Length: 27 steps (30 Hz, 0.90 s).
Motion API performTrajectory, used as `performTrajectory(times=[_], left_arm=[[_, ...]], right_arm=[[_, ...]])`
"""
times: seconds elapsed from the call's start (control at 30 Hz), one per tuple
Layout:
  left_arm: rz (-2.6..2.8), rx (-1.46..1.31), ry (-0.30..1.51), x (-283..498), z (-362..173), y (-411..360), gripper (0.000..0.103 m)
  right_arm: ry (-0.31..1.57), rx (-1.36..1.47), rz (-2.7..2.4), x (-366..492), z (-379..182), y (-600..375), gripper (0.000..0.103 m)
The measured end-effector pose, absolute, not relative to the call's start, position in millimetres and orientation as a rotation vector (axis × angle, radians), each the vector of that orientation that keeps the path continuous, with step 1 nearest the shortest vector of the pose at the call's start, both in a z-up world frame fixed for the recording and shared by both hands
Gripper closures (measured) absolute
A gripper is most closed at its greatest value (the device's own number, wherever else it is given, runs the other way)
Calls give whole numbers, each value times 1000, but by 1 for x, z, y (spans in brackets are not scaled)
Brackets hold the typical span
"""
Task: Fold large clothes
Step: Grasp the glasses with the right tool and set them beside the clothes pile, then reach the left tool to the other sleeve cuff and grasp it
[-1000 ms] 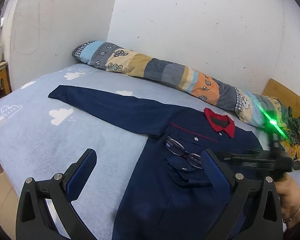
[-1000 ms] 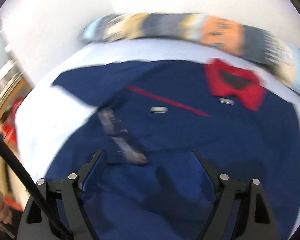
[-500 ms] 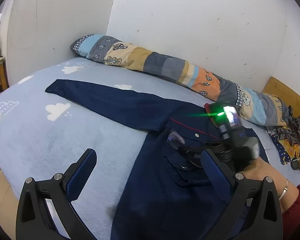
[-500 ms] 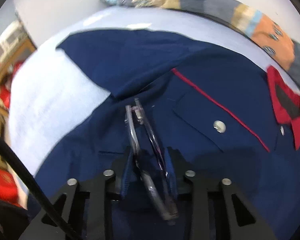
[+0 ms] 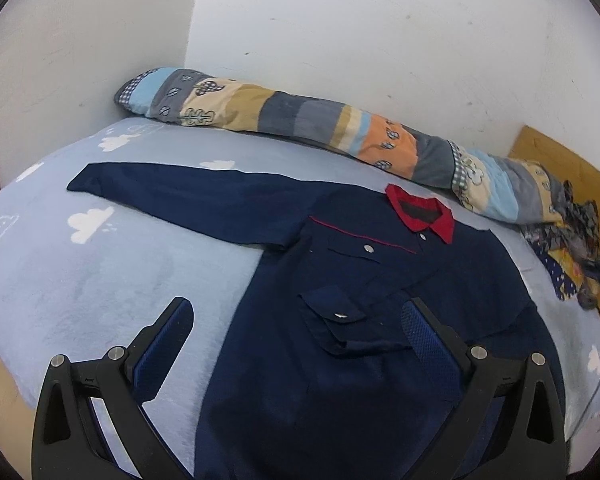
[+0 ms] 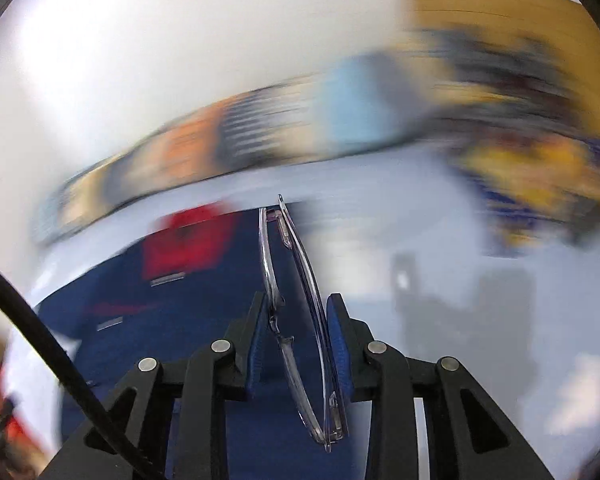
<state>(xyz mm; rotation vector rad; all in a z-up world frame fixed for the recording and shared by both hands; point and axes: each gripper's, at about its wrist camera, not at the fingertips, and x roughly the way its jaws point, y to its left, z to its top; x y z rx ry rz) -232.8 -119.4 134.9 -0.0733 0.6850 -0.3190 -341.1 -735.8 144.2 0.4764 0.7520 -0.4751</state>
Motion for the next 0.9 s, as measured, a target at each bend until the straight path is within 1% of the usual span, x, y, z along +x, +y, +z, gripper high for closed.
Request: performTrajectory(times=[0.17, 0.27, 0.33, 0.37, 0.4, 0.43, 0.47, 0.57, 0.67, 0.7, 0.8, 0.9], left_arm=[[-345, -12, 682, -234, 130, -144, 0], [-349, 12, 677, -233, 127, -157, 0], [-355, 24, 676, -233, 125, -165, 0], [-354, 32, 674, -233, 123, -169, 0], [-355, 47, 675, -233, 122, -173, 0], [-359, 65, 681, -232, 119, -179, 0], [-362, 74, 684, -232, 118, -181, 0], [-380, 93, 692, -233, 115, -188, 0], [-401, 85, 689, -237, 117, -187, 0], [-402, 87, 681, -240, 119, -186, 0], [-400, 75, 666, -243, 125, -181, 0], [-390, 44, 662, -242, 130, -170, 0]], right_arm=[[725, 626, -862, -454, 133, -891, 71], [670, 738, -989, -500, 125, -962, 70], [651, 782, -1061, -522, 123, -997, 67], [629, 809, -1074, -531, 118, -1016, 58], [613, 836, -1055, -533, 112, -1027, 41], [620, 858, -1047, -537, 108, -1036, 10], [612, 858, -1057, -543, 109, -1036, 8], [575, 824, -1055, -555, 111, -1022, 8], [501, 783, -1028, -558, 119, -984, 8], [470, 761, -966, -548, 121, -960, 8], [513, 685, -789, -504, 129, -906, 12], [597, 620, -545, -435, 129, -833, 21]])
